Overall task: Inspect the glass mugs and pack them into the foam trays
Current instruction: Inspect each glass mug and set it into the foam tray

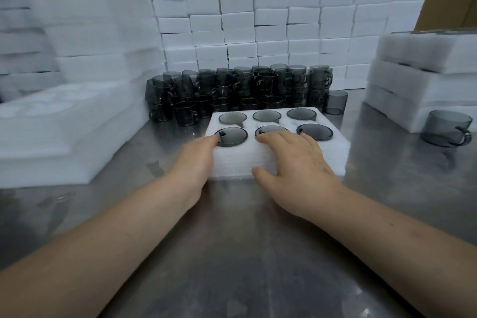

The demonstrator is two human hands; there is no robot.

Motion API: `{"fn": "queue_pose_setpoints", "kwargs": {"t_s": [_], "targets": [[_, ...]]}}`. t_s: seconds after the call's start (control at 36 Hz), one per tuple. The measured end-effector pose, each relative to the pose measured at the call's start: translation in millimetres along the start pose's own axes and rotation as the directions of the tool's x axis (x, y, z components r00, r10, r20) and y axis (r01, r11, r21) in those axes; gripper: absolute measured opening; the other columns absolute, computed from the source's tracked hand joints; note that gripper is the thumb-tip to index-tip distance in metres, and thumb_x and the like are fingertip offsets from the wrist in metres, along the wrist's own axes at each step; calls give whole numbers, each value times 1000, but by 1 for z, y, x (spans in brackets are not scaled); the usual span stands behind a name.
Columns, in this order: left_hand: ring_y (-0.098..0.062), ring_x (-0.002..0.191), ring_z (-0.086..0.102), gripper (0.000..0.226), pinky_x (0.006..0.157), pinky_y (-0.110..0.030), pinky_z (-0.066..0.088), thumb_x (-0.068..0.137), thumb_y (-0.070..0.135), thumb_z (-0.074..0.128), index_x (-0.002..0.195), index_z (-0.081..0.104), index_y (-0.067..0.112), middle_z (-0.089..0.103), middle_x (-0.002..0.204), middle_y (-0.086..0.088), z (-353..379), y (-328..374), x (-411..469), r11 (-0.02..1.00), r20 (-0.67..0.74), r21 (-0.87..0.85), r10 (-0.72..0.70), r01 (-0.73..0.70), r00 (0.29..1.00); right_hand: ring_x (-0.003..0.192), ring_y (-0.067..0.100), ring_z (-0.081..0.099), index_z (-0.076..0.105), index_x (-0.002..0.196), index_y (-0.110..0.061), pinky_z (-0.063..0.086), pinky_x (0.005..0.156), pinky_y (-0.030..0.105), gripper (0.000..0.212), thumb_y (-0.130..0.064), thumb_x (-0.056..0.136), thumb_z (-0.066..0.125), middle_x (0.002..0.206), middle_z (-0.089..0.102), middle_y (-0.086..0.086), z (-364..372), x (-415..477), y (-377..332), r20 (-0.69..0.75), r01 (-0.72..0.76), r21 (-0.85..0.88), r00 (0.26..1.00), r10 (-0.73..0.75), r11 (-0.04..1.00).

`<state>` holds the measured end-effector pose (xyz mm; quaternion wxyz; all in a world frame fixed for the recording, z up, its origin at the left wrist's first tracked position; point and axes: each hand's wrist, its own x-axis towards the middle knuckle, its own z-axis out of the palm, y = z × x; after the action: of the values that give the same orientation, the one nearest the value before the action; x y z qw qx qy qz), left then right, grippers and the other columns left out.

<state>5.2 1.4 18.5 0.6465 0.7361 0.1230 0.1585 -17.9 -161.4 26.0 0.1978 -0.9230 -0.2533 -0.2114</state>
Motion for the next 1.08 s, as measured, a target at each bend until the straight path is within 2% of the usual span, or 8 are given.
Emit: {"fn": "queue_pose_setpoints", "kwargs": {"t_s": [0.17,0.28,0.39,0.58,0.75,0.86,0.94,1.08], "targets": [[-28,91,59,22,79,-36,43,92,22,45,78,61,17,66,94,-10,5,-3,-3,999,-26,-28,-18,17,1000,127,12,32,41,134,-23,5,111,29,51,-37,86,53,133,43,-6,3,3,3,-41,-10,16,999,10,1000],[-16,73,51,26,65,-29,36,93,22,43,71,56,18,57,76,2,8,-5,-2,1000,-94,-10,14,-15,995,120,13,34,48,128,-22,9,104,23,45,-32,84,57,129,47,-6,4,6,6,-85,-8,79,996,15,997],[-20,81,53,25,74,-31,39,93,24,43,72,57,19,59,79,2,11,-5,0,1000,-95,-29,0,-3,995,116,10,34,51,126,-21,10,101,20,44,-31,83,58,127,49,-7,4,8,8,-101,-11,119,995,23,993],[-13,71,49,27,66,-28,37,94,22,41,71,53,18,54,75,3,16,-2,1,1000,-120,-15,3,-4,993,121,6,38,54,123,-17,4,113,25,42,-28,83,58,122,51,-8,4,9,8,-156,20,179,988,8,984],[-14,72,54,33,64,-27,40,96,28,40,69,56,18,58,72,5,13,-3,1,998,-113,-69,-12,5,993,103,9,50,64,107,-14,32,89,16,31,-28,80,58,104,59,-5,0,4,-1,-233,130,286,971,-63,949],[-13,73,56,39,66,-29,39,97,39,36,78,61,15,63,79,2,11,-3,4,999,-125,-48,-20,14,992,70,-1,51,61,80,-34,40,69,17,4,-31,81,59,70,57,-19,0,1,-2,16,77,453,995,-94,888],[-22,87,56,43,77,-32,40,96,44,35,99,63,11,62,95,-5,7,-5,9,999,-135,11,-31,33,990,58,-6,49,60,70,-32,36,59,9,14,-24,81,63,57,55,-22,6,-2,-4,335,18,451,923,-188,892],[-18,73,60,45,70,-27,48,99,40,31,80,63,14,68,78,-3,-2,-1,23,998,-58,-26,-55,54,997,60,-2,48,61,77,-30,41,65,19,7,-29,83,61,62,54,-15,9,-1,-3,349,-28,447,926,-146,894]]}}
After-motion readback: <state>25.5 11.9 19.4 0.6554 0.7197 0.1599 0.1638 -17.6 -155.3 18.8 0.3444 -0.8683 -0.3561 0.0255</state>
